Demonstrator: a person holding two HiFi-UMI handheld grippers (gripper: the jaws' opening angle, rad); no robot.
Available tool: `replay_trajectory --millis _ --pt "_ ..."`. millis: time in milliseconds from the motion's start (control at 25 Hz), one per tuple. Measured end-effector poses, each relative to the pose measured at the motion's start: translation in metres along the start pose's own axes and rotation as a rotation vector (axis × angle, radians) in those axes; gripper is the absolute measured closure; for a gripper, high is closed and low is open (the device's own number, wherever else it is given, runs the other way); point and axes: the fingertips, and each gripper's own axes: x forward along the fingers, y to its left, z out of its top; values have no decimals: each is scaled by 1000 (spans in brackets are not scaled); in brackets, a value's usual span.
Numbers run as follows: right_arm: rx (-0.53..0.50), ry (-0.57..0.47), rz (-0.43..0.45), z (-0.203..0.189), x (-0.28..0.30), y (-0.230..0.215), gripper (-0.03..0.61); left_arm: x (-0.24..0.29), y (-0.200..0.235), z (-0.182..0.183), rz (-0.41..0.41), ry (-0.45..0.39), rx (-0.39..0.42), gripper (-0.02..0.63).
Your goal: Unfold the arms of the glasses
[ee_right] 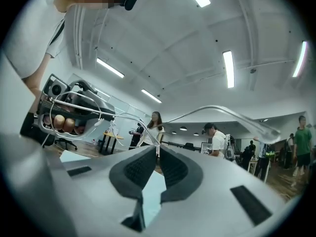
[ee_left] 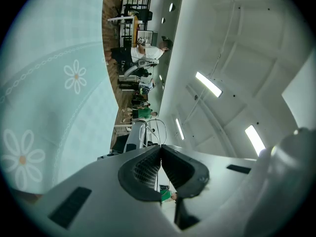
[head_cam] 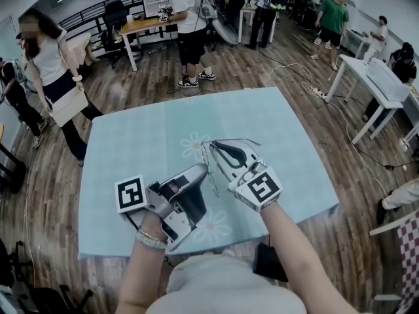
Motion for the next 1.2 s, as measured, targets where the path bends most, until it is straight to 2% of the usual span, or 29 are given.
replay_trajectory --millis 560,1000,1200 --pt "266 -98 -77 -5 -28 -21 552 -3 0 10 9 -25 7 603" --pt "282 -132 -94 4 -42 -19 552 -8 1 21 17 -37 16 603" --pt "334 -189 -91 17 -52 -21 552 -6 2 21 21 -37 13 603"
